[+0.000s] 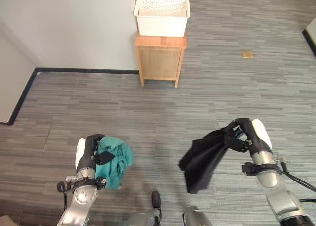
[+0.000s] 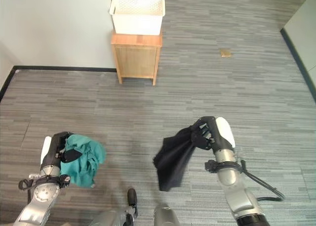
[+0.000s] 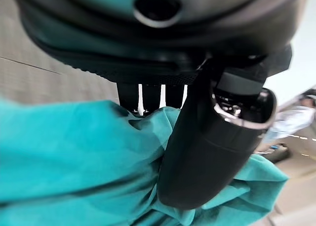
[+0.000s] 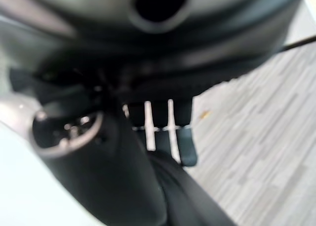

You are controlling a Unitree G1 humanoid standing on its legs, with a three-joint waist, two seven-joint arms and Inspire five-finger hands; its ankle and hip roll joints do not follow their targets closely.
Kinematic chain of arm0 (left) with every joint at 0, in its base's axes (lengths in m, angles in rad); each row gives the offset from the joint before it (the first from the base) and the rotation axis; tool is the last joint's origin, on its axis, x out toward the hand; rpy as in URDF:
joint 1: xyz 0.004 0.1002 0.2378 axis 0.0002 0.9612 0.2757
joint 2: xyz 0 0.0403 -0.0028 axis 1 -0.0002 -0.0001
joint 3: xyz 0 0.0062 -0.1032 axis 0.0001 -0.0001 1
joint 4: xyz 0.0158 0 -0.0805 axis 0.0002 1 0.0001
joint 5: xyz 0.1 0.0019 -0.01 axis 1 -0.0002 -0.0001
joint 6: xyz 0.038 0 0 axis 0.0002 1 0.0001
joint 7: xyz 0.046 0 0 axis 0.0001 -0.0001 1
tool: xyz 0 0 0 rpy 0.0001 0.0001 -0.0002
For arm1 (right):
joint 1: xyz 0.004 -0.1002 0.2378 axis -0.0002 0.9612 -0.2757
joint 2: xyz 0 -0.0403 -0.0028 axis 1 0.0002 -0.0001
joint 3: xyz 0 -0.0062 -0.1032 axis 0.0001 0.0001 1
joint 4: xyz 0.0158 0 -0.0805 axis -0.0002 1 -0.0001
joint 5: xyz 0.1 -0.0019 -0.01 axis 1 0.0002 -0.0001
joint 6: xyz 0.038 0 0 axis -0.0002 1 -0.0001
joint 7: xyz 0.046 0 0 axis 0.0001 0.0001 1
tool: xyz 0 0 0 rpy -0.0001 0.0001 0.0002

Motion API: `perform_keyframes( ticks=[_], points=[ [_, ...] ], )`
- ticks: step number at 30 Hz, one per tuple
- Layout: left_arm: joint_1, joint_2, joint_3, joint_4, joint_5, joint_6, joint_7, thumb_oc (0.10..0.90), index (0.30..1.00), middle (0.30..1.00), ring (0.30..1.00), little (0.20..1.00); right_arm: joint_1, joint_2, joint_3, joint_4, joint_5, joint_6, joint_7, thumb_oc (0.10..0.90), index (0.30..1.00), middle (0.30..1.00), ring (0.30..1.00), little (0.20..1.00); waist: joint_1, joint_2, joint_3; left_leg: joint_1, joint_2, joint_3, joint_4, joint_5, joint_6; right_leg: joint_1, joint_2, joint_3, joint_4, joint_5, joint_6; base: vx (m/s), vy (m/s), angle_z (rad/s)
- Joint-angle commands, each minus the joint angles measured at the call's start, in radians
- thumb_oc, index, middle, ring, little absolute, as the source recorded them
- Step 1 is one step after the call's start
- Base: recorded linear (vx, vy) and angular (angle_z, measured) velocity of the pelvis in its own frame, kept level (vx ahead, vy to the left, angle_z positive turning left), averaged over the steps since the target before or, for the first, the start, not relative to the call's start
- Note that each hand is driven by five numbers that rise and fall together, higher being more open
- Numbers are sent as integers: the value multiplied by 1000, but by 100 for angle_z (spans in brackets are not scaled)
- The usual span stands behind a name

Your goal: Pick up bed clothes into laundry basket.

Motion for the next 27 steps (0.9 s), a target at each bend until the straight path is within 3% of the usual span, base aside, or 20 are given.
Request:
perform_keyframes(
  ticks=[1,3,4,5,8,10,11,12,13,14,15,16,18,20,21,22,25,27],
  points=[
    [-142,14,-8,-98,2,-146,40,400,300,300,300,300,-130,-34,-57,-57,-14,-76,-92,400,300,300,300,300,-87,2,-69,22,91,-105,-49,-58,-137,37,137,-41,-243,172,-24,473,-94,19],
    [-169,8,-23,-104,5,-146,36,400,300,300,300,300,-120,-27,-62,-61,-5,-84,-96,400,300,300,300,300,-117,-19,-75,67,65,-120,-49,-104,-135,29,160,-35,-434,205,-34,506,-150,36],
    [-181,6,-27,-107,11,-145,39,400,300,300,300,300,-112,-27,-66,-66,-4,-90,-98,400,300,300,300,300,-132,-28,-76,108,51,-134,-49,-142,-135,-8,165,-48,-526,258,-28,526,-165,23],
    [-195,1,-29,-108,14,-144,36,400,300,300,300,300,-101,-26,-70,-75,-5,-96,-98,400,300,300,300,300,-145,-23,-79,132,54,-141,-49,-169,-141,-16,171,-68,-602,285,-18,589,-177,21],
    [-219,-10,-47,-102,47,-146,46,400,300,300,300,300,-50,-40,-87,-122,-36,-102,-90,400,300,300,300,300,-204,-9,-72,234,90,-175,-49,-250,-167,-128,189,-83,-644,338,17,544,-225,33],
    [-206,-23,-52,-117,56,-157,32,400,300,300,300,300,4,-55,-119,-185,-50,-112,-69,400,300,300,300,300,-230,-10,-90,289,111,-190,-49,-282,-180,-89,169,-33,-646,362,10,514,-276,65],
    [-191,-31,-57,-123,66,-163,30,400,300,300,300,300,25,-61,-132,-199,-59,-118,-66,400,300,300,300,300,-243,-2,-102,309,128,-190,-49,-260,-195,-72,167,-12,-645,380,-1,435,-265,97],
    [-174,-35,-57,-130,67,-168,25,400,300,300,300,300,38,-69,-143,-208,-62,-126,-64,400,300,300,300,300,-250,6,-108,322,157,-182,-35,-196,-215,-51,170,-2,-639,388,-9,399,-311,81],
    [-159,-35,-53,-137,63,-173,21,400,300,300,300,300,41,-78,-150,-222,-56,-132,-61,400,300,300,300,300,-253,10,-106,302,187,-170,61,-132,-230,-21,167,-3,-634,389,-17,518,-519,50],
    [-147,-37,-48,-138,37,-172,25,400,300,300,300,300,23,-104,-149,-225,-55,-128,-64,400,300,300,300,300,-231,-18,-95,200,212,-178,322,25,-217,55,146,6,-633,379,-48,368,-423,11],
    [-147,-36,-49,-139,36,-171,24,400,300,300,300,300,23,-103,-150,-225,-55,-127,-64,400,300,300,300,300,-232,-22,-92,185,209,-183,349,17,-217,54,142,5,-632,380,-48,373,-494,0],
    [-144,-32,-49,-144,22,-178,34,400,300,300,300,300,-4,-133,-150,-221,-52,-122,-76,400,300,300,300,300,-207,-58,-78,89,184,-204,553,46,-206,96,121,22,-636,376,-72,205,-357,-8],
    [-136,-27,-38,-142,-3,-180,44,400,300,300,300,300,-58,-179,-143,-198,-35,-107,-83,400,300,300,300,300,-165,-98,-75,-16,173,-156,678,15,-188,159,92,41,-646,353,-88,316,-392,-42],
    [-120,-32,-28,-142,-39,-184,42,400,300,300,300,300,-86,-221,-140,-173,4,-90,-73,400,300,300,300,300,-118,-123,-71,-110,171,-97,651,-21,-189,211,62,48,-644,322,-96,409,-198,-55],
    [-98,-38,-16,-145,-59,-189,33,400,300,300,300,300,-107,-264,-146,-157,28,-76,-60,400,300,300,300,300,-87,-110,-70,-162,148,-61,512,-34,-185,249,64,43,-644,296,-97,371,-86,-47],
    [-96,-41,-16,-146,-60,-189,31,400,300,300,300,300,-107,-269,-145,-155,30,-76,-59,400,300,300,300,300,-84,-114,-72,-147,140,-53,491,-29,-183,251,56,48,-644,292,-95,412,-65,-43],
    [-64,-47,5,-139,-56,-186,26,400,300,300,300,300,-167,-337,-169,-151,30,-77,-79,400,300,300,300,300,-37,-75,-86,-148,60,23,182,-9,-174,332,91,43,-654,236,-91,346,-58,-33],
    [-63,-48,5,-139,-56,-186,26,400,300,300,300,300,-167,-338,-169,-151,30,-77,-79,400,300,300,300,300,-36,-77,-82,-138,57,25,171,-4,-174,336,88,44,-654,235,-91,71,-14,-29]
  ],
)
